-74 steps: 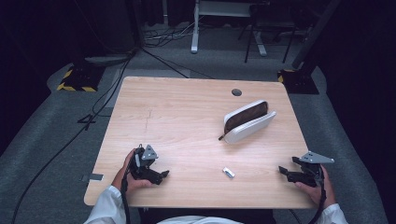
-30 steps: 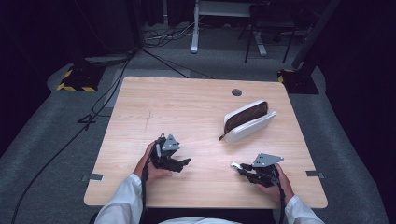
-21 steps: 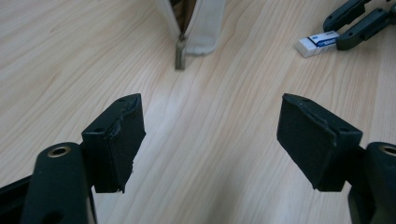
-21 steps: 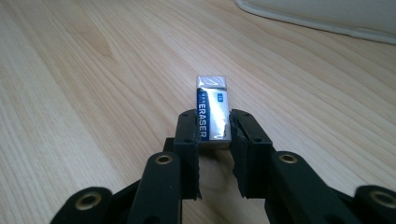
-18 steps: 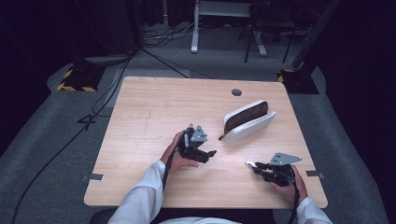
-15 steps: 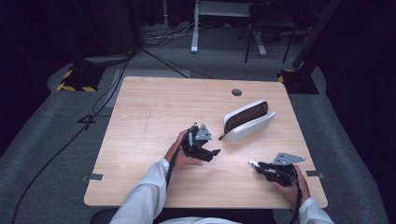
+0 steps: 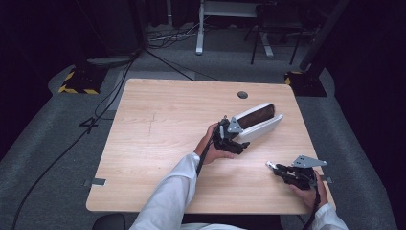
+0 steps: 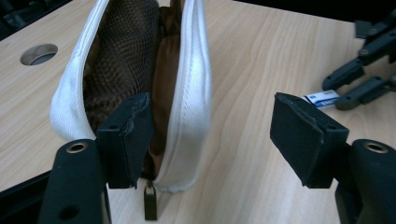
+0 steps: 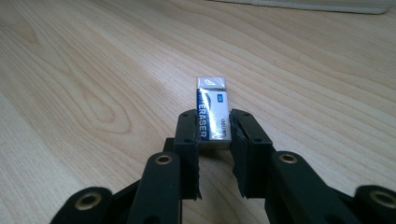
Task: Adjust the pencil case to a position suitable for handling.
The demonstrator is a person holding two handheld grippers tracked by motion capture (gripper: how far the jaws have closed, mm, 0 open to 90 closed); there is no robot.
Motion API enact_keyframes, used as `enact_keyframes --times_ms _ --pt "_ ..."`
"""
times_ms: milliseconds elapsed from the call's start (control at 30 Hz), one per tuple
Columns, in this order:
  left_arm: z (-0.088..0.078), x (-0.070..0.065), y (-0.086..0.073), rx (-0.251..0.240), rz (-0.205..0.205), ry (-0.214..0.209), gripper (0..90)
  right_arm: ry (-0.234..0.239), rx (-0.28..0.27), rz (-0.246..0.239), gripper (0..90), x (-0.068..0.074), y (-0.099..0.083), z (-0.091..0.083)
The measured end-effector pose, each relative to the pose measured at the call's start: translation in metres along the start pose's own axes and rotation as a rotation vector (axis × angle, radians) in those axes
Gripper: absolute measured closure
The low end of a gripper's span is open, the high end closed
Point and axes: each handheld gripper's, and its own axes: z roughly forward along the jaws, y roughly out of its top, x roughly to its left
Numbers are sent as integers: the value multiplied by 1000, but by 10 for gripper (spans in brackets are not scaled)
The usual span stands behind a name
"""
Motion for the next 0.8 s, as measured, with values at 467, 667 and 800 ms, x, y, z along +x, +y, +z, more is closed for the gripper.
enact_keyframes --times_ms 467,667,800 --pt "7 10 -3 12 46 -10 727 4 -2 -3 738 -1 -1 0" --pt "-18 14 -18 16 79 -50 761 5 -2 0 738 -1 -1 0" --pt "-36 16 -30 26 86 -73 761 5 -4 4 738 -1 -1 0"
